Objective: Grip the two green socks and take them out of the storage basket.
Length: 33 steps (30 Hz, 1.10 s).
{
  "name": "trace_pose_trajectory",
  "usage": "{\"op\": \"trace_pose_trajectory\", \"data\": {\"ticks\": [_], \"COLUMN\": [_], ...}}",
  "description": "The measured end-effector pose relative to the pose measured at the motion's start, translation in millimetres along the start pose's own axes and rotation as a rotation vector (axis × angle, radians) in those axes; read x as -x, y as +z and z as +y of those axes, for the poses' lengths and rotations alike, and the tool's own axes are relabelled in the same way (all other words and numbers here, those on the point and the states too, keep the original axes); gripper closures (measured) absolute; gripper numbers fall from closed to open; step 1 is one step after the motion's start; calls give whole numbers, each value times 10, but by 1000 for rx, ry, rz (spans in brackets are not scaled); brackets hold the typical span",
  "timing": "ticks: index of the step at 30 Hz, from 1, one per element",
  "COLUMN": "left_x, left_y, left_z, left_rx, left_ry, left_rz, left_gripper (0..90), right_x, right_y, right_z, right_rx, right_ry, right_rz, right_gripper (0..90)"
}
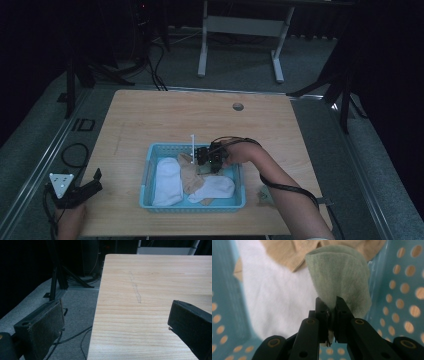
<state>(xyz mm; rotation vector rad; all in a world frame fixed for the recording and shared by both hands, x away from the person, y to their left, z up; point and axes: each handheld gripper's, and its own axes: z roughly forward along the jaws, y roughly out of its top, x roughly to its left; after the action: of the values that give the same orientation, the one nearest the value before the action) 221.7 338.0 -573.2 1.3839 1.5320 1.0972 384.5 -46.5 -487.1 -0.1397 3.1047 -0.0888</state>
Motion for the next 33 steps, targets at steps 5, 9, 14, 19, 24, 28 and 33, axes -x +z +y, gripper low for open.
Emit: {"op": "trace_pose_trajectory", "data": {"ticks": [5,9,14,19,24,28,33], "left_x": [-1,-1,0,1,1,0,2], "left_y": [1,0,0,0,2,2,3], "left_z": [1,1,0,1,1,2,2], "left_rx": [-1,-1,0,-1,-3,-4,-5], "left_ry": [1,1,0,2,1,1,2], "left_rz": [0,1,2,3,3,3,4], "left_gripper": [7,7,7,7,7,7,7], "right_x": [-50,-76,-110,-125,-147,-155,-165], "right_y": [-190,-375,-587,-791,-921,-1010,-1097], "right_z": [-28,-69,-123,-177,-218,-306,-428], "right_rx": [11,23,31,57,71,67,76], "right_ry": [-15,-13,-10,5,8,23,40], "right_rz": [5,-9,-23,-56,-73,-82,-92], "right_gripper": [839,840,839,839,839,839,839]}}
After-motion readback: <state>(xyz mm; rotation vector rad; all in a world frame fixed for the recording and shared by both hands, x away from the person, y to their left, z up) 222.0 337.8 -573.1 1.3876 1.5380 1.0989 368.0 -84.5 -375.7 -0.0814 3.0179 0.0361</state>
